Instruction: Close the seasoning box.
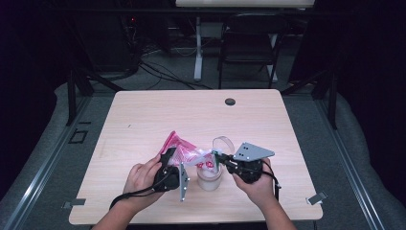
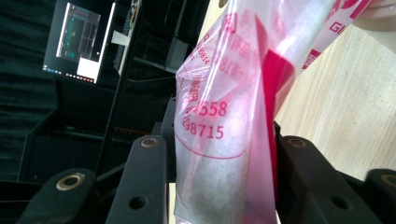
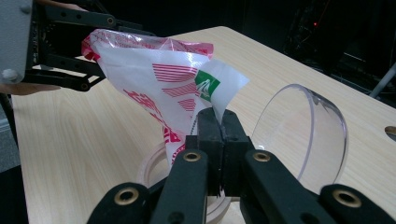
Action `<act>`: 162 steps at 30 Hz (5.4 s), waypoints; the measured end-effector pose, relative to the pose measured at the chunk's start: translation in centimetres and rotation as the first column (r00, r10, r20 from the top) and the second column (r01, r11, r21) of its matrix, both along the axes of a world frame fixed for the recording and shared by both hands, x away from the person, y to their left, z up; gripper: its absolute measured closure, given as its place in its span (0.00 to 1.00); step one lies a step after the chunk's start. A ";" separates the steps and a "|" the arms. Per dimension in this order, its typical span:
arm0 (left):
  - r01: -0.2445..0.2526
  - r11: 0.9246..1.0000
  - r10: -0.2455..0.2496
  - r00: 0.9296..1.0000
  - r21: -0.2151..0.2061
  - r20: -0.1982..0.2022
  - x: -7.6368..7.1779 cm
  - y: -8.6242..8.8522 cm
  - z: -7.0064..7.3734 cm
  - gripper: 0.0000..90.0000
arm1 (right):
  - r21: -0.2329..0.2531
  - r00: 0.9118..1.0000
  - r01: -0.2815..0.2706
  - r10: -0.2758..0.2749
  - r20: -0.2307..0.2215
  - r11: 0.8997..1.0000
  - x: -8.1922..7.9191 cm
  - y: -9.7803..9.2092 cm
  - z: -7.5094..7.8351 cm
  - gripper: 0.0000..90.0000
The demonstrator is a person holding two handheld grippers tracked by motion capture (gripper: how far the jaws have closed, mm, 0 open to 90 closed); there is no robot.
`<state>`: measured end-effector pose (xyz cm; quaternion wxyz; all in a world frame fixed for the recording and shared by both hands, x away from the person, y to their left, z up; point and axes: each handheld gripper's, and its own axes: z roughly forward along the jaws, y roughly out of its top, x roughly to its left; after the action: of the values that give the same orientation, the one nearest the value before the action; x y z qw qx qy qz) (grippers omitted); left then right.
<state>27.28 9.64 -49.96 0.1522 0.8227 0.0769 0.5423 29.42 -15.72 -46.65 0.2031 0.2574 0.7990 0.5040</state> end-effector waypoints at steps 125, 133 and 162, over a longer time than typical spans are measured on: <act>-0.504 0.366 -0.050 0.829 -0.783 -0.557 4.7 13.8 -4.0 0.99 | 0.205 0.999 0.049 -0.052 0.008 0.977 -0.1 -0.2 0.7 0.55; -0.521 0.329 0.046 0.842 -0.787 -0.538 4.7 15.8 -3.4 1.00 | 0.211 0.998 0.059 -0.063 0.011 0.976 -0.1 -0.4 0.7 0.55; -0.610 0.451 0.345 0.793 -0.652 -0.503 5.5 18.8 -3.8 0.97 | 0.208 0.997 0.079 -0.081 0.002 0.975 0.2 -0.8 0.5 0.55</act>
<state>32.82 28.45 -53.73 0.3235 0.6822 0.5603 0.3406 29.65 -16.55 -46.16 0.1991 0.3065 0.7299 0.5776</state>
